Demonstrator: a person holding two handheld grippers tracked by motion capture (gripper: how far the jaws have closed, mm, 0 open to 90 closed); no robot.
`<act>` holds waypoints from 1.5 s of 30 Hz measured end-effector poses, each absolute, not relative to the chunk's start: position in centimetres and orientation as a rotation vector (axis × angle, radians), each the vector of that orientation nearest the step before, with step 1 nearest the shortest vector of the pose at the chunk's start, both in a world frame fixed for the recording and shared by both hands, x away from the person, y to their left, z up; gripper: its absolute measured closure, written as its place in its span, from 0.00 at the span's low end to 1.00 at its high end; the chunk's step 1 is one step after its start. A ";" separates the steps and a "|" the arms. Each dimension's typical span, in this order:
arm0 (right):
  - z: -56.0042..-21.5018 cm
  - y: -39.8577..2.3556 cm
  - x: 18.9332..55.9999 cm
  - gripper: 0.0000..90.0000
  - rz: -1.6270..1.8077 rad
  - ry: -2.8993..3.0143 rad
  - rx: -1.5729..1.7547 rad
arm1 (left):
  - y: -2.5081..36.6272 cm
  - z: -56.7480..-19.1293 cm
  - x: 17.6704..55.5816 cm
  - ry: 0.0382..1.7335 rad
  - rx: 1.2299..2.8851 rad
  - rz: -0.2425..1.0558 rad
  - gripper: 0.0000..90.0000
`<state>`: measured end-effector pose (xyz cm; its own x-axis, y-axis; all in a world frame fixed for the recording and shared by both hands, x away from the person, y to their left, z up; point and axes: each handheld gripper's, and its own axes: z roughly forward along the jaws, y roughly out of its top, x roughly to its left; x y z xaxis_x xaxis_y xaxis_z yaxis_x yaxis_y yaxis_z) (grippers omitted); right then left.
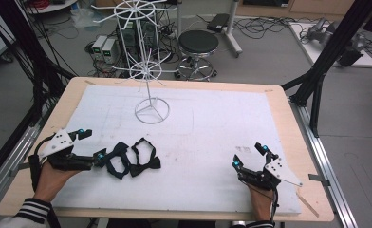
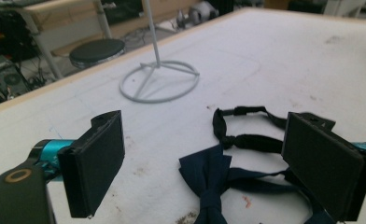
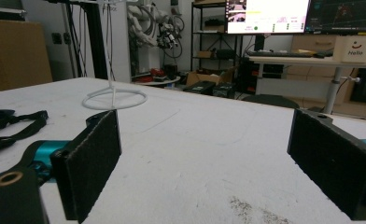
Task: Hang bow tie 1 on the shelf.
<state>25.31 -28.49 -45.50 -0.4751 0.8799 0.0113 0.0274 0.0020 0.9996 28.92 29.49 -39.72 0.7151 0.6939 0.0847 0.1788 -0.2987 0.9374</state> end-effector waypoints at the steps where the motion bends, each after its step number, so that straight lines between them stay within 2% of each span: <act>1: -45.5 -28.5 25.3 0.10 1.555 1.584 0.958 | 29.4 -39.7 29.1 0.686 1.859 0.580 0.15; 10: -45.5 -28.5 25.3 0.10 1.557 1.581 0.954 | 28.9 -39.4 30.9 0.689 2.053 0.514 0.15; 21: -45.5 -28.5 25.3 0.10 1.557 1.580 0.951 | 27.8 -39.0 32.2 0.676 2.215 0.451 0.15; 33: -45.5 -28.5 25.3 0.10 1.557 1.578 0.951 | 26.9 -39.3 33.3 0.734 2.337 0.385 0.18; 45: -45.5 -28.5 25.3 0.10 1.557 1.579 0.949 | 26.5 -39.5 34.2 0.761 2.415 0.338 0.25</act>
<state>25.31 -28.54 -45.51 -0.4754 0.8797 0.0074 0.0194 0.0021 0.9998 34.17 26.47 -39.55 0.8051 0.5897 0.0643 0.4430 -0.6697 0.5961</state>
